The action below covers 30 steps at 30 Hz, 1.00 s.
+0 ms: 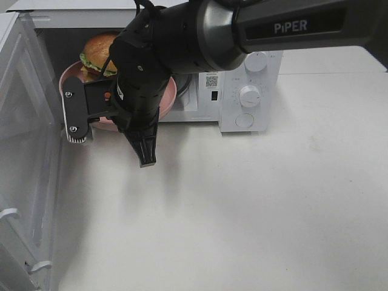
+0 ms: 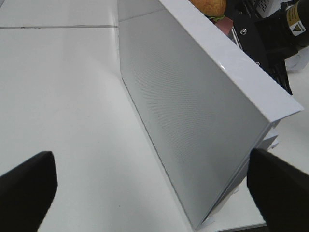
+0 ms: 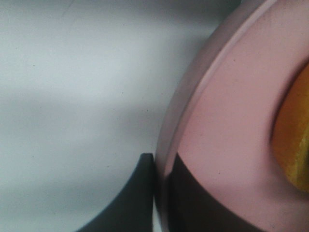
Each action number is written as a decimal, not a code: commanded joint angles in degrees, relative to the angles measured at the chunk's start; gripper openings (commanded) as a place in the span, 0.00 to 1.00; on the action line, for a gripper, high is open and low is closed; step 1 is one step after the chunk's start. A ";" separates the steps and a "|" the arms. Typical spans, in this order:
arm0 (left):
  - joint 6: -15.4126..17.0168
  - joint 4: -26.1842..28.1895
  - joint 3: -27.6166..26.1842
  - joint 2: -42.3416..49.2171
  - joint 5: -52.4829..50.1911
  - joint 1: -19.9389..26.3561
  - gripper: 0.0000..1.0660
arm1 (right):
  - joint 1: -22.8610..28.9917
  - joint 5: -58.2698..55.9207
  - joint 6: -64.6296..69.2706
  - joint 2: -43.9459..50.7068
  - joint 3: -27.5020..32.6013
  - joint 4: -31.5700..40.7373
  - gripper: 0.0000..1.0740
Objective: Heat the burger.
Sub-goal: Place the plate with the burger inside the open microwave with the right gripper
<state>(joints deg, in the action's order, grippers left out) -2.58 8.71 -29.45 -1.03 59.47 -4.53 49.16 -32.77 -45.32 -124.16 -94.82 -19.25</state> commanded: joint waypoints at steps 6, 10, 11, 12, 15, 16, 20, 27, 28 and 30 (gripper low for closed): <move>0.17 0.17 0.11 -0.06 -0.34 -0.29 0.94 | -1.20 2.75 -0.17 0.63 -1.26 -2.52 0.00; 0.17 0.17 0.11 -0.06 -0.34 -0.29 0.94 | -1.20 1.78 -0.17 -0.57 -2.69 -2.86 0.00; 0.17 0.17 0.11 -0.06 -0.34 -0.29 0.94 | -1.20 1.78 -0.06 -0.97 -3.38 -2.86 0.00; 0.17 0.17 0.11 -0.06 -0.34 -0.29 0.94 | -1.20 1.72 0.23 -1.72 -4.64 -2.75 0.00; 0.17 0.17 0.11 -0.06 -0.34 -0.29 0.94 | -1.20 1.15 1.09 -2.81 -6.88 -2.81 0.00; 0.17 0.17 0.11 -0.06 -0.34 -0.29 0.94 | -1.20 1.15 1.09 -2.81 -6.88 -2.81 0.00; 0.17 0.17 0.11 -0.06 -0.34 -0.29 0.94 | -1.20 0.11 1.15 -4.18 -9.74 -3.09 0.00; 0.17 0.17 0.11 -0.06 -0.34 -0.29 0.94 | -1.20 -0.97 1.15 -6.02 -13.06 -3.21 0.00; 0.17 0.17 0.11 -0.06 -0.34 -0.29 0.94 | -1.60 -1.09 1.15 -6.53 -13.87 -3.27 0.00; 0.17 0.17 0.11 -0.06 -0.34 -0.29 0.94 | -1.83 -1.15 1.15 -7.22 -14.73 -3.04 0.00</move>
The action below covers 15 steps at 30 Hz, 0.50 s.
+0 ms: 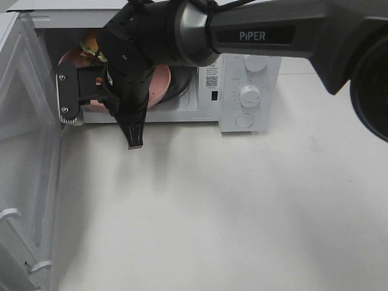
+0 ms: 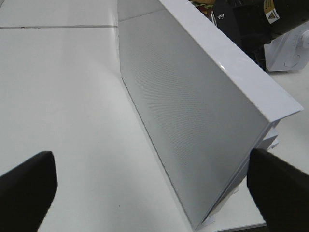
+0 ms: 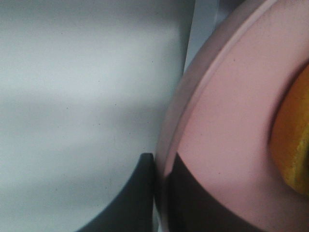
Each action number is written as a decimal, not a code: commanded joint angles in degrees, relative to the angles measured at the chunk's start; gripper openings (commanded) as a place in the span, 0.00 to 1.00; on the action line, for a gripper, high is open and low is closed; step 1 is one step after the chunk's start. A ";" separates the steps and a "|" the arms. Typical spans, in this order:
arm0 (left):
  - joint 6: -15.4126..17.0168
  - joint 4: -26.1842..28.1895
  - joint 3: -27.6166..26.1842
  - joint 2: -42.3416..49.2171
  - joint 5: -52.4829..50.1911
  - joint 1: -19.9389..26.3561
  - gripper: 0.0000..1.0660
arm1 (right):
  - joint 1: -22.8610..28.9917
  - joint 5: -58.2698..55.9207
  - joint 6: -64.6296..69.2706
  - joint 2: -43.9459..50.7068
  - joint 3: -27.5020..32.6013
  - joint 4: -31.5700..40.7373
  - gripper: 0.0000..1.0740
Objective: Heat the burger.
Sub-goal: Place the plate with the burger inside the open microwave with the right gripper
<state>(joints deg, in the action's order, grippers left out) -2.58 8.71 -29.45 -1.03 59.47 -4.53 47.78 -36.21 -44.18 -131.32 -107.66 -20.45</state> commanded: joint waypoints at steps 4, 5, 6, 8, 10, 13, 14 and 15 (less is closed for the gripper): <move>0.17 0.17 0.11 -0.06 -0.34 -0.29 0.94 | -1.32 2.29 0.00 -0.80 -3.04 -1.95 0.00; 0.17 0.17 0.11 -0.06 -0.34 -0.29 0.94 | -1.83 2.23 0.00 -1.20 -3.67 -2.01 0.00; 0.17 0.17 0.11 -0.06 -0.34 -0.29 0.94 | -1.83 2.23 0.00 -1.55 -4.01 -2.06 0.00; 0.17 0.17 0.11 -0.06 -0.34 -0.29 0.94 | -2.52 2.23 0.00 -1.95 -4.76 -2.41 0.00; 0.17 0.17 0.11 -0.06 -0.34 -0.29 0.94 | -2.52 2.46 0.00 -2.18 -5.33 -2.69 0.00; 0.17 0.17 0.11 -0.06 -0.34 -0.29 0.94 | -3.21 2.64 0.00 -2.81 -6.53 -3.84 0.00; 0.17 0.17 0.11 -0.06 -0.34 -0.29 0.94 | -3.27 2.35 0.00 -3.04 -7.10 -3.84 0.00; 0.17 0.17 0.11 -0.06 -0.34 -0.29 0.94 | -3.27 2.35 0.00 -3.04 -7.10 -3.84 0.00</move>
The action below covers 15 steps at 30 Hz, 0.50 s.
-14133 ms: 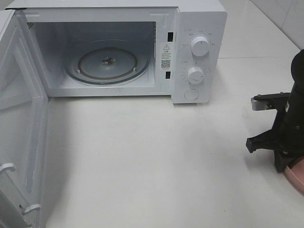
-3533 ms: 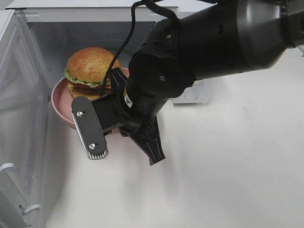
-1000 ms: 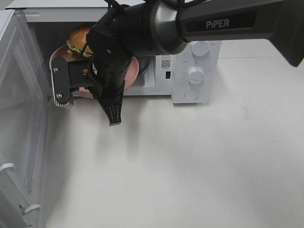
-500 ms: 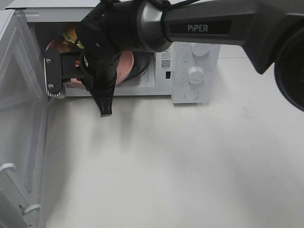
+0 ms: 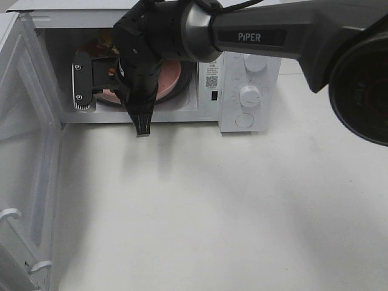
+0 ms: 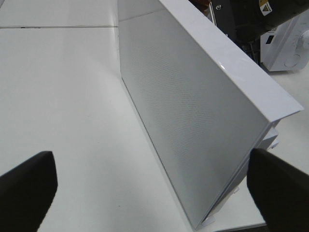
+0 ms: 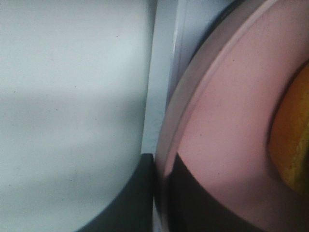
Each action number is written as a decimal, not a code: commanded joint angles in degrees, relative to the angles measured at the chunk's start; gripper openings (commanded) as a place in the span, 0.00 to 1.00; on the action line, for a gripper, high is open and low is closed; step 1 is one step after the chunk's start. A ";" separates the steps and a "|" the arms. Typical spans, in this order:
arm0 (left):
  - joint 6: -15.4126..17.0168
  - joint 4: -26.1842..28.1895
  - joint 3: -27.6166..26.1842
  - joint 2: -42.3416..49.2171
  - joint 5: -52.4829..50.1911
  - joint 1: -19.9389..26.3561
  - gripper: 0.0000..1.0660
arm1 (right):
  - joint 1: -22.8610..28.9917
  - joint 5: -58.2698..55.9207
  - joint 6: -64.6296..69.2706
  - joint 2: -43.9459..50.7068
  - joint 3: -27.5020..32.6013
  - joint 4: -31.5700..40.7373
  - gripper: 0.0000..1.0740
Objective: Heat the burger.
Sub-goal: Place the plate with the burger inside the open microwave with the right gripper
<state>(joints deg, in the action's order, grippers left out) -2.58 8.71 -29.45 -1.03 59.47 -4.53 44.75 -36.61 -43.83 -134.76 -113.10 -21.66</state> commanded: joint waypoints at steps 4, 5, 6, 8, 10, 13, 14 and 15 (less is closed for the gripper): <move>0.17 0.17 0.11 -0.06 -0.34 -0.29 0.94 | -1.03 3.04 -0.34 -0.92 -3.84 -2.69 0.00; 0.17 0.17 0.11 -0.06 -0.34 -0.29 0.94 | -1.03 3.04 -0.34 -0.92 -3.84 -2.69 0.00; 0.17 0.17 0.11 -0.06 -0.34 -0.29 0.94 | -1.15 3.15 -0.34 -1.60 -4.58 -2.64 0.00; 0.17 0.17 0.11 -0.06 -0.34 -0.29 0.94 | -1.26 2.98 -0.34 -2.01 -4.98 -2.69 0.00; 0.17 0.17 0.11 -0.06 -0.34 -0.29 0.94 | -1.32 2.98 -0.34 -3.50 -6.19 -2.52 0.00; 0.17 0.17 0.11 -0.06 -0.34 -0.29 0.94 | -1.32 3.09 -0.34 -3.72 -6.42 -2.41 0.00; 0.17 0.17 0.11 -0.06 -0.34 -0.29 0.94 | -1.32 3.27 -0.40 -4.13 -6.82 -2.41 0.00; 0.17 0.17 0.11 -0.06 -0.34 -0.29 0.94 | -1.38 3.50 -0.57 -4.58 -7.16 -2.58 0.00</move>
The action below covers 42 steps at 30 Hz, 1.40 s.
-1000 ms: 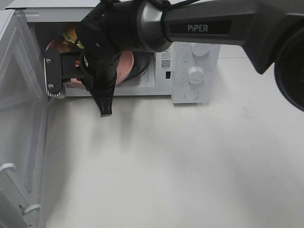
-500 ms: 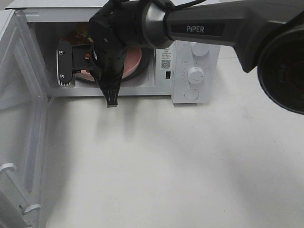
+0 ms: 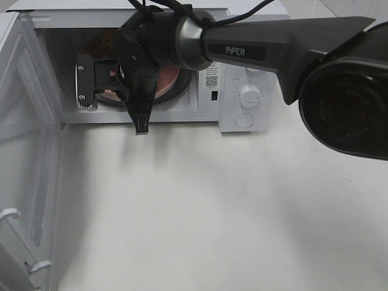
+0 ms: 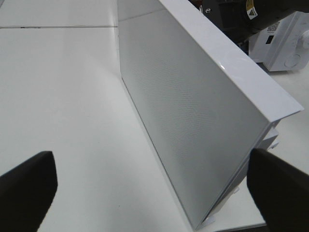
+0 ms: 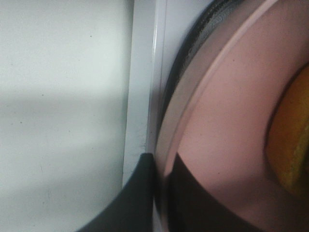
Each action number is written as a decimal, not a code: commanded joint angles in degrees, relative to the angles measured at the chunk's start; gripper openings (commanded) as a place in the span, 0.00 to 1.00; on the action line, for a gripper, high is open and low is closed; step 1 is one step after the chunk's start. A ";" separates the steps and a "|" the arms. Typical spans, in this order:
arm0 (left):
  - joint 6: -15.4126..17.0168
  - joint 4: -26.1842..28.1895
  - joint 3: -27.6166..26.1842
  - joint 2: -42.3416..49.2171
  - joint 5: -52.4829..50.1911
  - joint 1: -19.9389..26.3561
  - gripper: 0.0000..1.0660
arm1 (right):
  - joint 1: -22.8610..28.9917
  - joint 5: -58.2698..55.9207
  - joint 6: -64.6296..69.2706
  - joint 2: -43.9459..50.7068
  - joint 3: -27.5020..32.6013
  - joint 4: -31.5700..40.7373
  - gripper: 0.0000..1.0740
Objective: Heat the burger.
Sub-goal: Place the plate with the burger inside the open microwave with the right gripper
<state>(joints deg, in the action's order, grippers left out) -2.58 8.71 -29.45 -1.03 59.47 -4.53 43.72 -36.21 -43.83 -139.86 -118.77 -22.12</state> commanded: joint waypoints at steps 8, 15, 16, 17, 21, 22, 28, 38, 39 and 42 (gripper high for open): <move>0.17 0.17 0.11 -0.06 -0.34 -0.29 0.94 | -0.46 6.19 -2.35 -0.17 -1.95 -2.35 0.00; 0.17 0.17 0.11 -0.06 -0.34 -0.29 0.94 | -0.46 5.61 -2.29 -1.03 -1.95 -2.18 0.00; 0.17 0.17 0.11 -0.06 -0.34 -0.29 0.94 | -0.46 5.61 -2.29 -1.03 -1.95 -2.18 0.00; 0.17 0.17 0.11 -0.06 -0.34 -0.29 0.94 | -0.46 5.79 -2.29 -1.03 -1.95 -2.18 0.00; 0.17 0.17 0.11 -0.06 -0.34 -0.29 0.94 | -0.40 5.67 -1.72 -1.03 -1.95 -2.18 0.03; 0.17 0.17 0.11 -0.06 -0.34 -0.29 0.94 | -0.40 5.27 -1.15 -1.03 -1.95 -2.18 0.05; 0.17 0.17 0.11 -0.06 -0.34 -0.29 0.94 | -0.34 3.38 -1.15 -1.03 -1.95 -1.78 0.16; 0.17 0.17 0.11 -0.06 -0.34 -0.29 0.94 | -0.29 1.15 -1.55 -0.80 -1.72 -0.74 0.39; 0.17 0.17 0.11 -0.06 -0.34 -0.29 0.94 | -0.29 1.15 -1.55 -0.80 -1.72 -0.74 0.39; 0.17 0.17 0.11 -0.06 -0.34 -0.29 0.94 | -0.29 3.04 -2.12 0.29 0.17 -0.80 0.47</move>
<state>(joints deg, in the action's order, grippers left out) -2.58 8.71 -29.45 -1.03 59.47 -4.53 43.37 -33.63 -45.38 -140.72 -118.72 -23.20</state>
